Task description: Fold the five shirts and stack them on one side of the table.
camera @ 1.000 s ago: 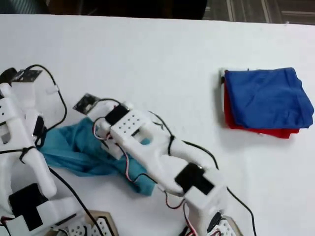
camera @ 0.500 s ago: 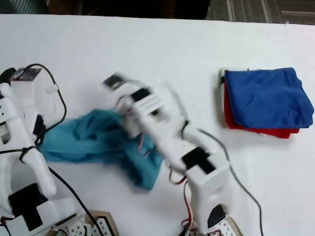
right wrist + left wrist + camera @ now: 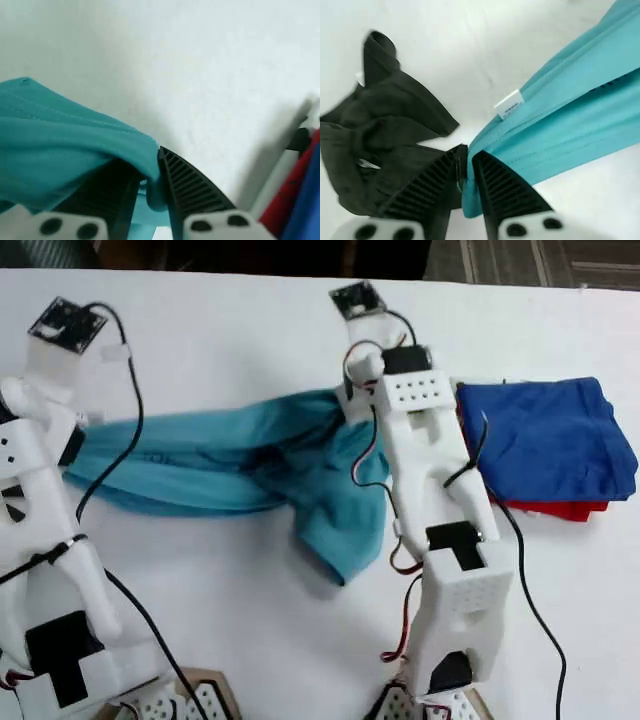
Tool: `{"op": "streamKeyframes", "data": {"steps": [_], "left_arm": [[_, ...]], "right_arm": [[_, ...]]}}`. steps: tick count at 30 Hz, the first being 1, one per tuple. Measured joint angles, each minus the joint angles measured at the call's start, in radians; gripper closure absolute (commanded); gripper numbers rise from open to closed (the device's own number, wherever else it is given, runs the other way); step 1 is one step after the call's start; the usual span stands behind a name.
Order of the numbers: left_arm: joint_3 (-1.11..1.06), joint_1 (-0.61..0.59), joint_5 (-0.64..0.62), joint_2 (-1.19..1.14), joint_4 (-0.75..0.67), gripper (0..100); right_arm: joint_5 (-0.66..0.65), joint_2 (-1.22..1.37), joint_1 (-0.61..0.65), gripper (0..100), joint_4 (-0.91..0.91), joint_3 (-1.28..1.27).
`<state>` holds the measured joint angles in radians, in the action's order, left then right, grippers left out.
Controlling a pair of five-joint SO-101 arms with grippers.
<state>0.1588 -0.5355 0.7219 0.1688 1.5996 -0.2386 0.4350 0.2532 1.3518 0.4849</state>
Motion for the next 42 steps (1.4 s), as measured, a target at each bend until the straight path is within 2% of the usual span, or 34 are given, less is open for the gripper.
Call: {"op": "streamKeyframes", "data": {"steps": [4, 11, 16, 20, 23, 26, 29, 37, 42], "left_arm": [[0.077, 0.0, 0.0, 0.0, 0.014, 97], [0.299, 0.0, 0.0, 0.0, 0.146, 97], [0.445, -0.002, 0.0, 0.002, 0.169, 97], [0.448, -0.002, 0.0, 0.002, 0.17, 97], [0.361, -0.002, 0.0, 0.002, 0.17, 97], [0.21, -0.002, 0.0, 0.002, 0.169, 97], [0.035, -0.003, 0.0, 0.002, 0.129, 97], [-0.422, -0.003, 0.0, 0.002, -0.086, 97], [-0.575, -0.006, 0.0, 0.002, -0.184, 97]], "right_arm": [[0.0, 0.0, 0.0, 97.8, 0.161, 0.213], [0.0, -0.002, 0.023, 97.8, 0.387, 0.614], [0.0, -0.02, 0.038, 97.8, 0.394, 0.655], [0.0, -0.031, 0.087, 97.8, 0.394, 0.649], [0.0, -0.031, 0.124, 96.7, 0.394, 0.563], [0.0, -0.031, 0.167, 92.1, 0.394, 0.433], [0.0, -0.031, 0.192, 91.7, 0.391, 0.299], [0.0, -0.061, 0.207, 93.5, 0.381, 0.144], [0.0, -0.16, 0.242, 93.2, 0.385, 0.0]]}}
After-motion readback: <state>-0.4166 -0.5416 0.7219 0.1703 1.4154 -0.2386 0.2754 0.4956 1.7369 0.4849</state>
